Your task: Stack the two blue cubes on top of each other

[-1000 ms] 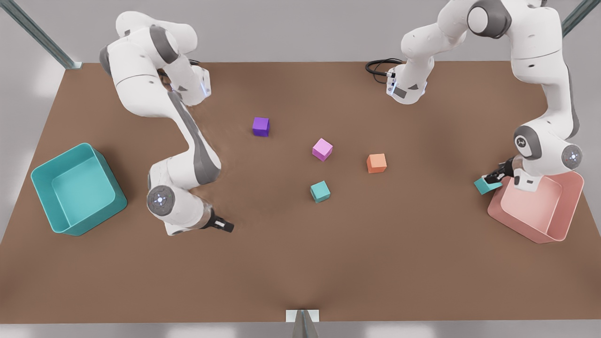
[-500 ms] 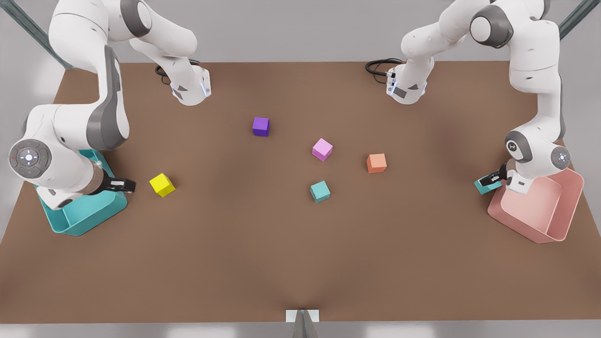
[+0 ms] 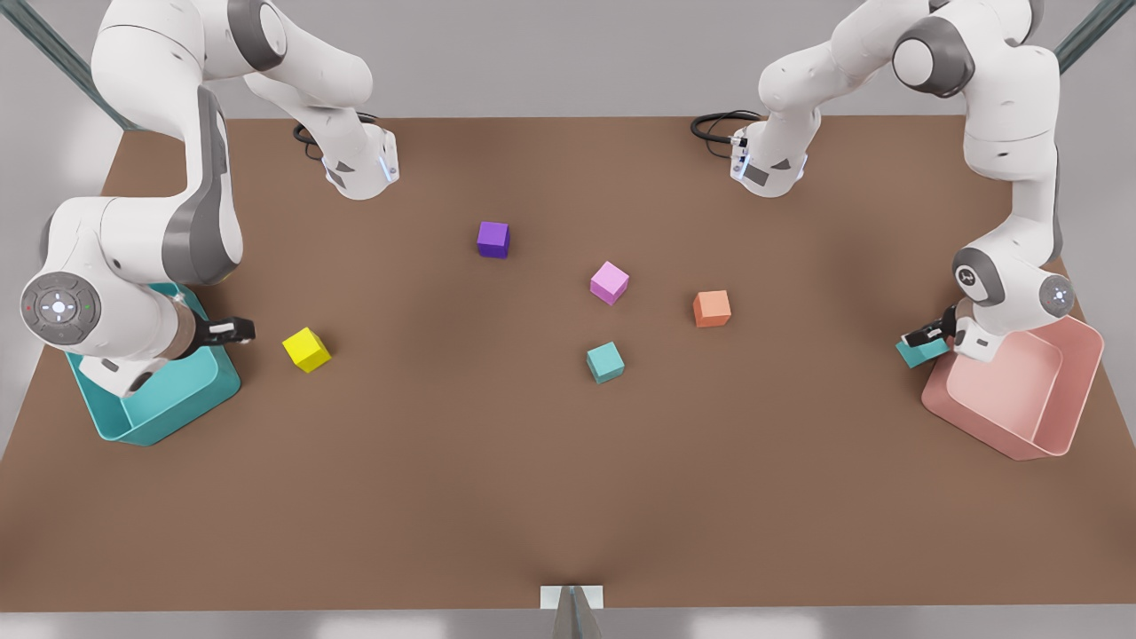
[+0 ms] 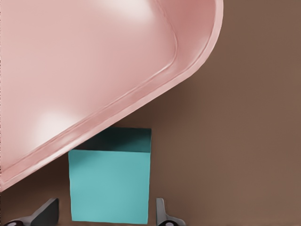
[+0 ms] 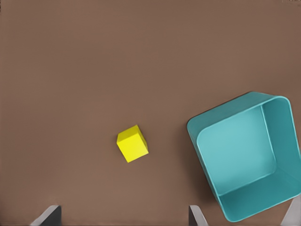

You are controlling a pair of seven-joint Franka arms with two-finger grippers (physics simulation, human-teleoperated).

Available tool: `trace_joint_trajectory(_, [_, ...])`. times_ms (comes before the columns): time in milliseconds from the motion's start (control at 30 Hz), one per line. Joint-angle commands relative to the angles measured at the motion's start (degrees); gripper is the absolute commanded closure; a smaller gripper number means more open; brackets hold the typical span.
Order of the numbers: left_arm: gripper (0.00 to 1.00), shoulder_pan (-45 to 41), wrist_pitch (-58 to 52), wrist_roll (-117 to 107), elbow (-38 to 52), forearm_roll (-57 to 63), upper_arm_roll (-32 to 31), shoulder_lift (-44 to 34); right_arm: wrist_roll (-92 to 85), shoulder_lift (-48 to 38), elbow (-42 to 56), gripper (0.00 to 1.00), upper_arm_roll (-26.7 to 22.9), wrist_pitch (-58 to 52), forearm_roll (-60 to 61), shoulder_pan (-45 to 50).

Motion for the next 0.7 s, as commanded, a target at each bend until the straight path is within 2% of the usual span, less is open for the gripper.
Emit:
trace_joint_trajectory(0, [0.0,0.08,0.57,2.96,0.07,0.02,0.03,0.1,-10.34,-0.08,0.03,0.0,0.0,-0.55,-0.03,0.0])
trace_joint_trajectory(667, [0.0,0.34,5.23,2.7,0.6,-0.24,-0.06,4.23,-10.43,-0.08,-0.06,0.0,-0.09,-0.55,-0.11,0.0])
